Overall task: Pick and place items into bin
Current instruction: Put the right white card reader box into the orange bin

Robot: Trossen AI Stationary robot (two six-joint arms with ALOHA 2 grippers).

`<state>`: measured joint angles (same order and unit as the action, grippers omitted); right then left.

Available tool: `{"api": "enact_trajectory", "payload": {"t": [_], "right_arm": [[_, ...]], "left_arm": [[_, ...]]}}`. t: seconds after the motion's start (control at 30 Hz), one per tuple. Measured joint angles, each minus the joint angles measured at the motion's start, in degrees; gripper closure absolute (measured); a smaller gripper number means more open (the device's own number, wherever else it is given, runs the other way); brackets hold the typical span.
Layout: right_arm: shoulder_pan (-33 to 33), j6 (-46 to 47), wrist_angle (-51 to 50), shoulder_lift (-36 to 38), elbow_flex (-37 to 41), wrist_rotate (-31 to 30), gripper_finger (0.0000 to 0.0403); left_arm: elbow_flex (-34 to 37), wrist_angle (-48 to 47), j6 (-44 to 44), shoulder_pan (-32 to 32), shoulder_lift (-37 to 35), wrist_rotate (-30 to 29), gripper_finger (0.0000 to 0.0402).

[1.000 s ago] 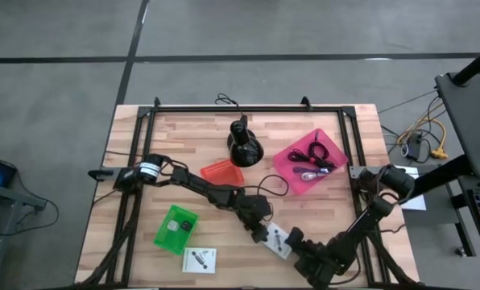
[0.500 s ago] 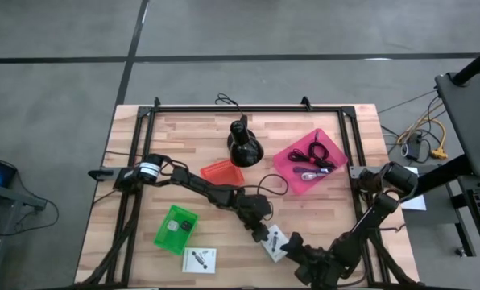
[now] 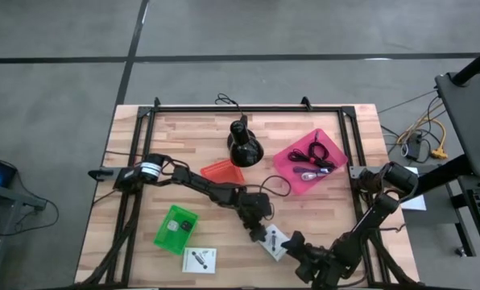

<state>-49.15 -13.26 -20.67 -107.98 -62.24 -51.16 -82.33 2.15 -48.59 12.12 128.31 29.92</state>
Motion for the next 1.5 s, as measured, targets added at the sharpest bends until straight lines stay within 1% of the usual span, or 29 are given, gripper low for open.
{"api": "enact_trajectory", "payload": {"t": [0.2,0.43,0.63,0.8,1.03,1.1,1.23,1.33,1.5], "right_arm": [[0.0,-0.49,-0.17,-0.02,0.02,0.29,0.0188],[0.21,-2.28,-0.78,-0.26,0.24,7.87,0.0188],[0.24,-2.14,-0.55,-0.23,0.24,7.36,0.0188],[0.24,-1.89,-0.38,-0.19,0.24,7.37,0.0188],[0.24,-1.79,-0.35,-0.15,0.24,7.73,0.0188],[0.24,-1.76,-0.37,-0.15,0.24,7.79,0.0188],[0.24,-1.78,-0.41,-0.15,0.24,7.99,0.0188],[0.24,-1.43,-0.59,-0.15,0.24,8.21,0.0188],[0.24,-0.87,-0.63,-0.15,0.26,8.97,0.0188]], "left_arm": [[-1.53,-2.74,4.56,-0.02,0.0,1.31,0.0247],[-1.5,-1.73,5.07,0.12,0.0,0.65,0.0248],[-2.14,-1.68,7.49,0.22,0.09,0.65,0.0248],[-2.14,-1.55,8.04,0.22,0.11,2.13,0.0248],[-2.14,-1.51,14.68,0.46,0.16,4.22,0.0248],[-2.31,-1.57,15.55,0.48,0.2,4.42,0.0257],[-2.22,-2.12,17.94,0.59,0.2,4.13,0.0293],[-2.22,-2.19,18.09,0.59,0.2,3.38,0.0317],[-2.29,-2.0,17.58,0.48,0.2,1.39,0.0332]]}}
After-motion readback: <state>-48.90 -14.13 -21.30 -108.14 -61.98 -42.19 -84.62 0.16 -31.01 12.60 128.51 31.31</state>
